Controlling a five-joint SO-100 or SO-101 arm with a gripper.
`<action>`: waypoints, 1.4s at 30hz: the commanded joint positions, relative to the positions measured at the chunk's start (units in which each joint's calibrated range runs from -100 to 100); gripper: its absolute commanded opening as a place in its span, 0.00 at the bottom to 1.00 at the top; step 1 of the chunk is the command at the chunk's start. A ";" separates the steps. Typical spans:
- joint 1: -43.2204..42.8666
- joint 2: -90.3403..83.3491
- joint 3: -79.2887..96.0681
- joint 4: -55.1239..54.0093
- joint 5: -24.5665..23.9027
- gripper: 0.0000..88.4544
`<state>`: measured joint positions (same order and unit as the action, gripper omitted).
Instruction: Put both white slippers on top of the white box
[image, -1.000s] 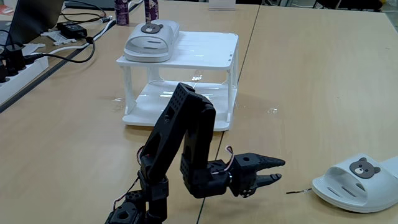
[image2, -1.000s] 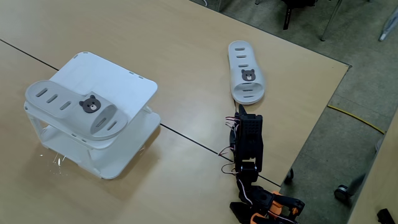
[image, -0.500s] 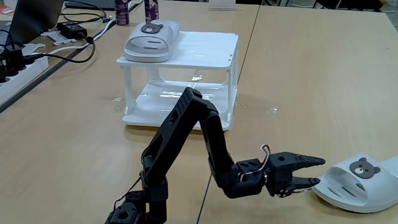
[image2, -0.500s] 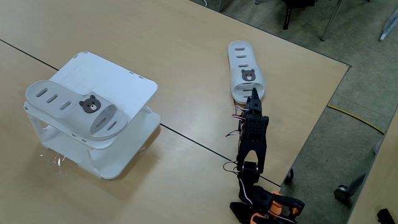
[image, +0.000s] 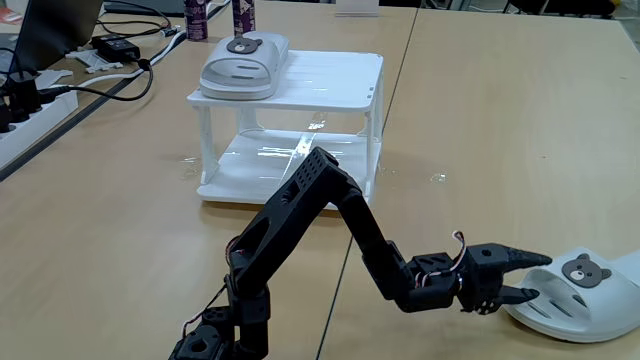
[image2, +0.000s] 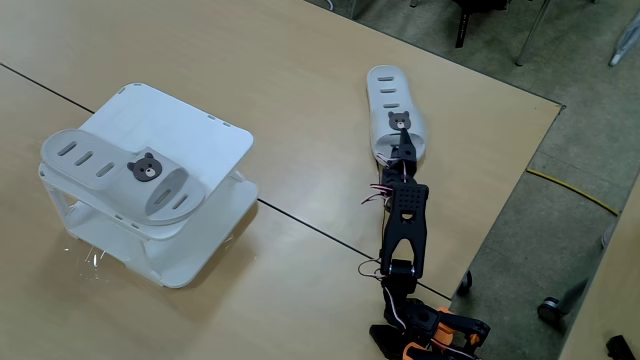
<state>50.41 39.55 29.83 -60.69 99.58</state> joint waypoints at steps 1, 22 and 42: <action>-0.58 0.29 -10.03 3.57 0.42 0.32; -0.74 21.08 -56.49 22.90 0.42 0.32; -1.89 18.97 -55.68 24.79 0.42 0.01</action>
<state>48.69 62.89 -22.28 -37.08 99.58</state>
